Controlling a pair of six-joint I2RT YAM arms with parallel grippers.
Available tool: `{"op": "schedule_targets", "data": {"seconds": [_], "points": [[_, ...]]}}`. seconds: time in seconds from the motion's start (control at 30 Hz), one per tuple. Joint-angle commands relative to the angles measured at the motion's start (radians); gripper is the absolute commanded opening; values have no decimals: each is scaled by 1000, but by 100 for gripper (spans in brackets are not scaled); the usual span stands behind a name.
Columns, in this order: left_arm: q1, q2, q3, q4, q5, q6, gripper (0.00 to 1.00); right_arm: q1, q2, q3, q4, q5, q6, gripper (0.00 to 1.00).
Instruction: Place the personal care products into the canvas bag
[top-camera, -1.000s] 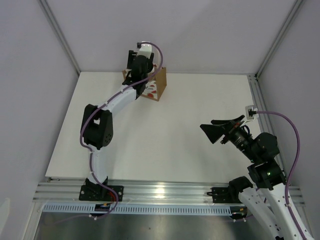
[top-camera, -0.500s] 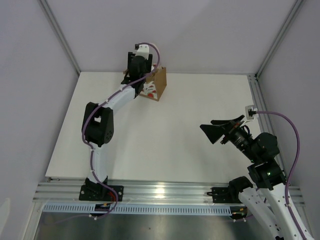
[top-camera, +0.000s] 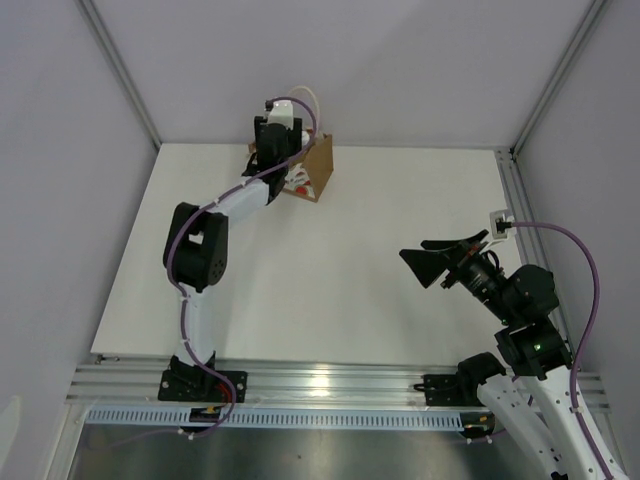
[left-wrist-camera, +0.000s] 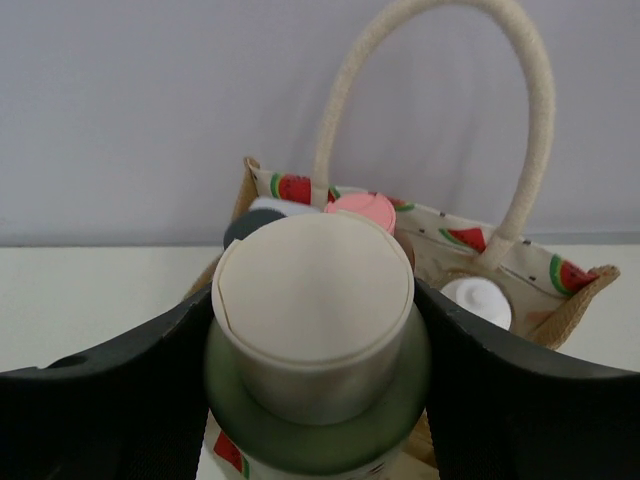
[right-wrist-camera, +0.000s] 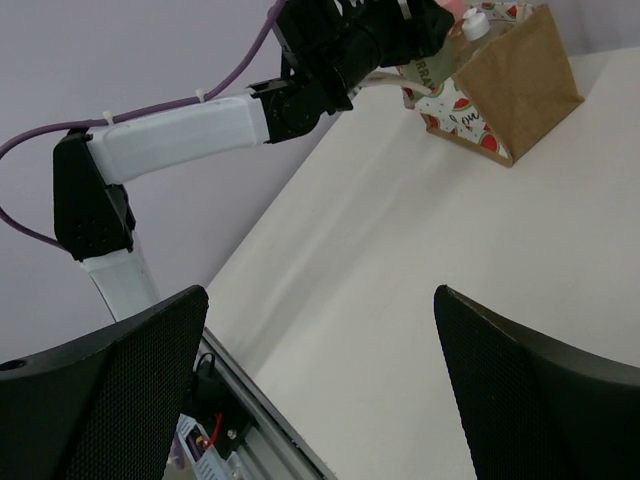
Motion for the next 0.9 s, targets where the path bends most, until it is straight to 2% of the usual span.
{"op": "schedule_targets", "data": {"seconds": [0.0,0.1,0.13,0.3,0.33,0.47,0.53,0.63,0.73,0.83,0.87], "points": [[21,-40,-33,144,52,-117,1,6,4,1,18,-27,15,99],[27,-35,-57,150,112,-123,1,6,7,-1,12,-8,8,99],[27,-32,-54,143,121,-120,11,4,7,-1,12,-7,6,99],[27,-40,-60,141,129,-114,31,6,14,1,10,-11,3,99],[27,-45,-66,139,129,-114,45,6,14,1,12,-11,3,99],[27,-63,-70,127,152,-115,55,6,10,-4,22,-25,14,100],[27,-77,-83,129,166,-115,65,4,13,-5,24,-22,14,99],[25,-98,-109,143,175,-118,73,6,19,-5,22,-21,12,99],[25,-107,-109,132,186,-115,75,7,18,-8,27,-28,20,99],[27,-123,-106,118,179,-118,83,6,16,-5,27,-28,20,99],[27,-135,-109,113,184,-121,83,6,16,-7,27,-28,18,99]]}}
